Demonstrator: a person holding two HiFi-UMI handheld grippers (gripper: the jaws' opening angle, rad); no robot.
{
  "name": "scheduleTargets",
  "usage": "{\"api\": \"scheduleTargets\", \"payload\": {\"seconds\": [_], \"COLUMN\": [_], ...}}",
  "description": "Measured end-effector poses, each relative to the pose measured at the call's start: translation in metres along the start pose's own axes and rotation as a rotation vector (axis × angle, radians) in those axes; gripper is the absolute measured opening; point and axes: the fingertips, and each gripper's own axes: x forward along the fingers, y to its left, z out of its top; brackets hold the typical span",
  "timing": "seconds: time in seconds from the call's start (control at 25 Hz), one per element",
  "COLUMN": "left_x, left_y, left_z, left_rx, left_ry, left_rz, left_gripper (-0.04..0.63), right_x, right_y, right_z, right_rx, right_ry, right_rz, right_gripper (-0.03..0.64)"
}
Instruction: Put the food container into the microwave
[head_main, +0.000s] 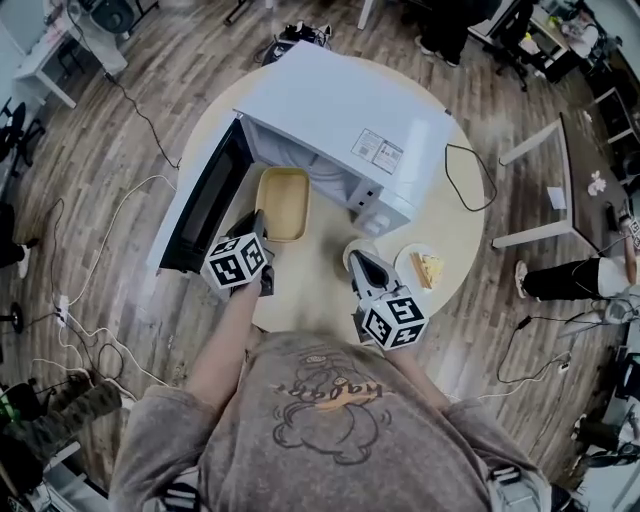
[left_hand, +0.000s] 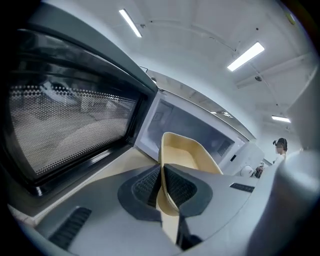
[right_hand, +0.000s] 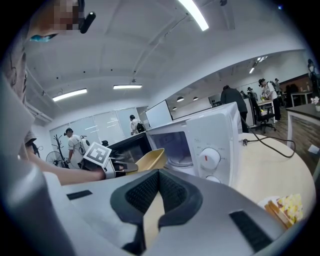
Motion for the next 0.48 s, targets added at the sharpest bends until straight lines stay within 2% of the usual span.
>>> {"api": "scheduleTargets", "payload": {"seconds": [0.48], "left_x": [0.053], "left_y": [-0.010], "left_z": [0.016], "left_rx": [0.060], "left_ry": [0.046], "left_rz": [-0.039], "left_gripper": [0.038], "right_x": [0.003], "right_y": [-0.006], "right_z": [0.000], "right_rx": [0.025], "right_ry": [-0.008], "right_rz": [-0.052], "right_gripper": [0.000]}}
